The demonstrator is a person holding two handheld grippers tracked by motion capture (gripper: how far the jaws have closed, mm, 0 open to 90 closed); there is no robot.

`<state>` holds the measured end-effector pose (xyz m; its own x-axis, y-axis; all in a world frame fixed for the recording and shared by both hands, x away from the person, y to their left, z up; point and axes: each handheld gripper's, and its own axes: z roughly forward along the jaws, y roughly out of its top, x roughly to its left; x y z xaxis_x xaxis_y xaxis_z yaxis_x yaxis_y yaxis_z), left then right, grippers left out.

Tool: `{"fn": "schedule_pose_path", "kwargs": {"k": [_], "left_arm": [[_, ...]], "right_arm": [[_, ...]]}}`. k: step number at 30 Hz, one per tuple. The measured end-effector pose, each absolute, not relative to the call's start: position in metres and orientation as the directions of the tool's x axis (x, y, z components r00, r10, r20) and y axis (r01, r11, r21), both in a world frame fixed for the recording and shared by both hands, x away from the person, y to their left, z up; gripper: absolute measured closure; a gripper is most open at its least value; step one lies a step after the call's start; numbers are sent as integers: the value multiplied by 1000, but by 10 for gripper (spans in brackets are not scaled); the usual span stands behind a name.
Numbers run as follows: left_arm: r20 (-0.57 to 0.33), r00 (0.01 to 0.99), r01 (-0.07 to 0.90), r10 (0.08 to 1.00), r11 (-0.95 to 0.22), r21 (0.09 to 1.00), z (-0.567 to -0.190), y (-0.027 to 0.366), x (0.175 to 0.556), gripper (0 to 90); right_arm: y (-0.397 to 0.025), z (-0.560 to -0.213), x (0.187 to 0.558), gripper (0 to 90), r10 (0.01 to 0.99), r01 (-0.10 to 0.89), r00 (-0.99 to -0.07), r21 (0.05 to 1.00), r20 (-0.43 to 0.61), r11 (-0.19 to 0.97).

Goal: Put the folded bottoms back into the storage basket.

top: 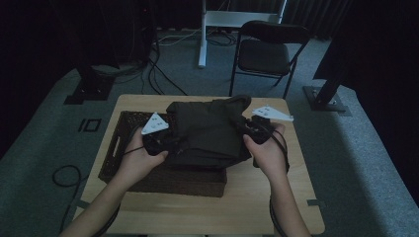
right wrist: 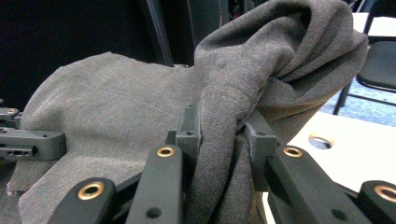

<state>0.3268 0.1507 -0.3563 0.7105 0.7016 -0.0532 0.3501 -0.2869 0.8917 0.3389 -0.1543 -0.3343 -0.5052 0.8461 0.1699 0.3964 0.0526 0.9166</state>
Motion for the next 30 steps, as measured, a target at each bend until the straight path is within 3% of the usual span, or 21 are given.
{"fn": "schedule_pose_path", "kwargs": {"k": [16,30], "left_arm": [[-55,615,387,787,-240,890,-365,222,324,752],[-80,555,491,828,-249,835,-407,241,339,756]], "right_arm": [[-78,-347,346,725,812,390,-556,918,180,63],[-45,-399,358,727,808,463,-536,885,245,39]]}}
